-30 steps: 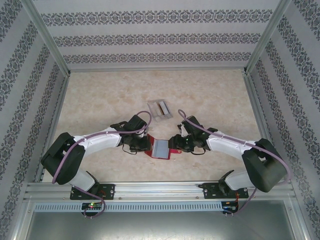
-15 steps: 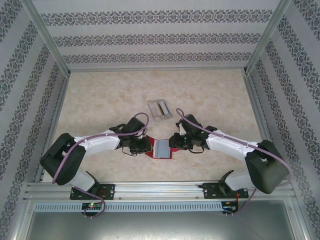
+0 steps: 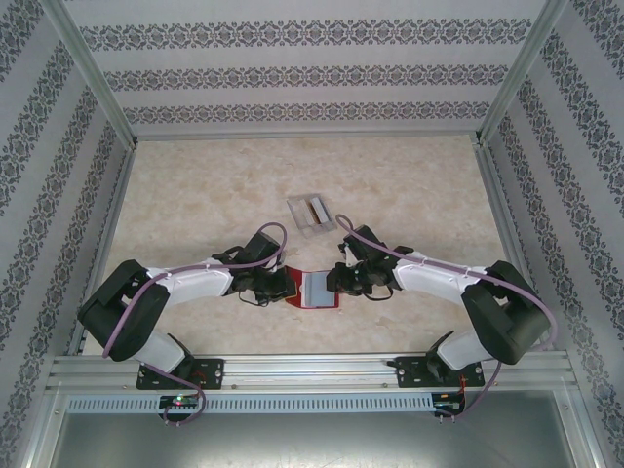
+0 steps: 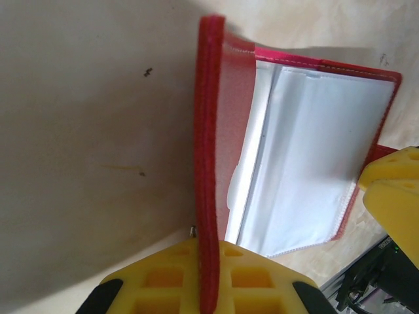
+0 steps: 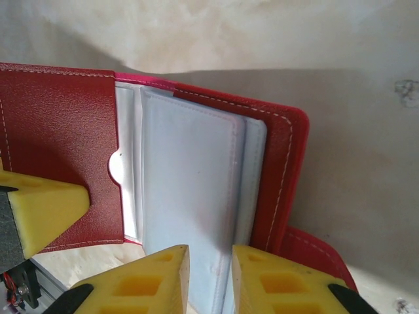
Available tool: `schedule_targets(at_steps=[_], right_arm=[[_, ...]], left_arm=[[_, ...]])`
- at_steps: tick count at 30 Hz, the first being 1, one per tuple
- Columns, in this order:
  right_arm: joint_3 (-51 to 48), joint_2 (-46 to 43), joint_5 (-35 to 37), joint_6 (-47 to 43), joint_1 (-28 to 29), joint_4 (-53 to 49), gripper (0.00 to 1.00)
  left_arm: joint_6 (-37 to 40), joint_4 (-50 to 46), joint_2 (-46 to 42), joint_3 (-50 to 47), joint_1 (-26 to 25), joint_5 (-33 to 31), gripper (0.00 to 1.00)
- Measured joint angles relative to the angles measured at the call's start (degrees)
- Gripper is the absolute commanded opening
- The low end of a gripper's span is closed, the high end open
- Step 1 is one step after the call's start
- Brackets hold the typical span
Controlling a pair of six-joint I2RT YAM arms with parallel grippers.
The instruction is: Put the credit cards into the card holder
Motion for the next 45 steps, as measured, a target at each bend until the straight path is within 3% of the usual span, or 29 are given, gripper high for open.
schedule_targets(at_steps=[9,13,18,45], right_arm=[[0.0,2.1,-0.9,0.3,0.4,1.4,0.18],[0.0,2.5,-1.3,0.5,0.4,2.2,0.26],[0.0,2.6,-1.4,0.6,0.4,2.5,0.28],[-0.4,2.9,0.1,1.6,1.1,2.1,0.27]], left_arm=[[-0.3,0.2,0.0,0.0,0.0,0.2,0.00],[-0.6,0.8,0.0,-0.3,0.0,0.4,0.00],[-0.7,1.0,0.0,-0.3,0.0,0.4,0.00],[-1.3,2.5,-1.5,-2.1,0.0,0.2,0.00]])
